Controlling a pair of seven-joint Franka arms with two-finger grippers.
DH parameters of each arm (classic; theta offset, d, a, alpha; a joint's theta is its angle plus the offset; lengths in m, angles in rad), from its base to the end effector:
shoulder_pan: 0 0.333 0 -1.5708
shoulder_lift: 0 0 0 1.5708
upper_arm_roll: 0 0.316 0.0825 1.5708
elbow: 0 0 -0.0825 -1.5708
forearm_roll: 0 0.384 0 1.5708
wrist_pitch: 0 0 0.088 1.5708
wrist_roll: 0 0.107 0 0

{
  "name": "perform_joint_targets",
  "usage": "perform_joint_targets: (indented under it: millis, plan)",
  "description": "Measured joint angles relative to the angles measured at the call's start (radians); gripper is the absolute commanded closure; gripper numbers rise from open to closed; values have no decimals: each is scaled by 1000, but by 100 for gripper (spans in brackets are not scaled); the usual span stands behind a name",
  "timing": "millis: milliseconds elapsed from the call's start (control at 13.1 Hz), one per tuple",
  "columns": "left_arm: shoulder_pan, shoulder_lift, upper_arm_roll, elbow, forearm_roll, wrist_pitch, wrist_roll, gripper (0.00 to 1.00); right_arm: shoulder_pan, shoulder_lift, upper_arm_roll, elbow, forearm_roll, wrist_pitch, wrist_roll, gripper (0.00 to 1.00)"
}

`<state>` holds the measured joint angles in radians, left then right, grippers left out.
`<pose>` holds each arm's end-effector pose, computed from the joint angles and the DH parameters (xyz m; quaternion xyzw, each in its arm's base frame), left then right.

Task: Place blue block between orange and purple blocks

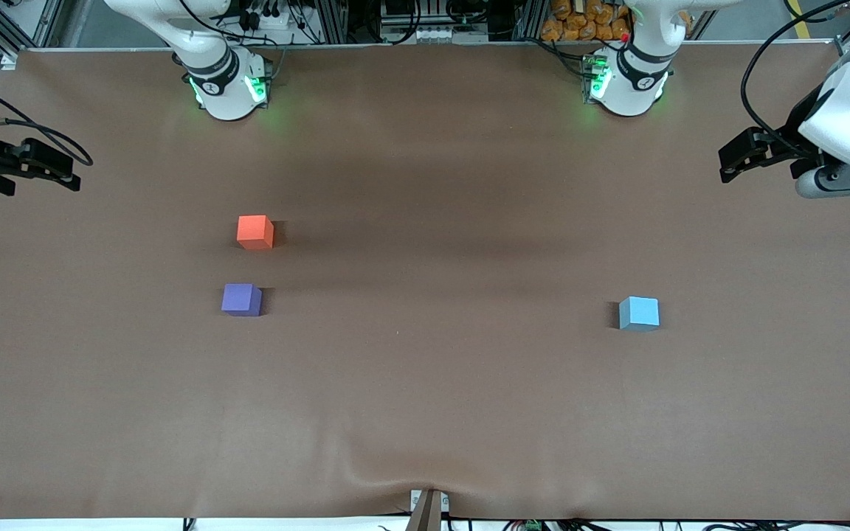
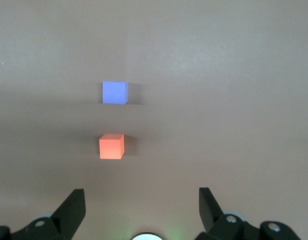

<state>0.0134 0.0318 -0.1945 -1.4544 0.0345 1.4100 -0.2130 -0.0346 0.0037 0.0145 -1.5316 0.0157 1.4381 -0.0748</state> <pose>0.5397 -0.0926 0.6478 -0.9990 -0.0180 0.0343 0.0212 0.5416 -0.0091 0.6297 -0.9984 -0.0280 0.0482 0.0101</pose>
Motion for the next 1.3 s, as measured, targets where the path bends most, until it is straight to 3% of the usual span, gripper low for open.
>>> perform_joint_targets:
  millis: [920, 1303]
  plan:
    - [9, 1, 2, -13, 0, 3, 2, 0, 1, -47, 1, -116, 0, 83, 7, 0]
    - [17, 24, 2, -78, 0, 104, 6, 0, 2, -55, 0, -134, 0, 104, 7, 0]
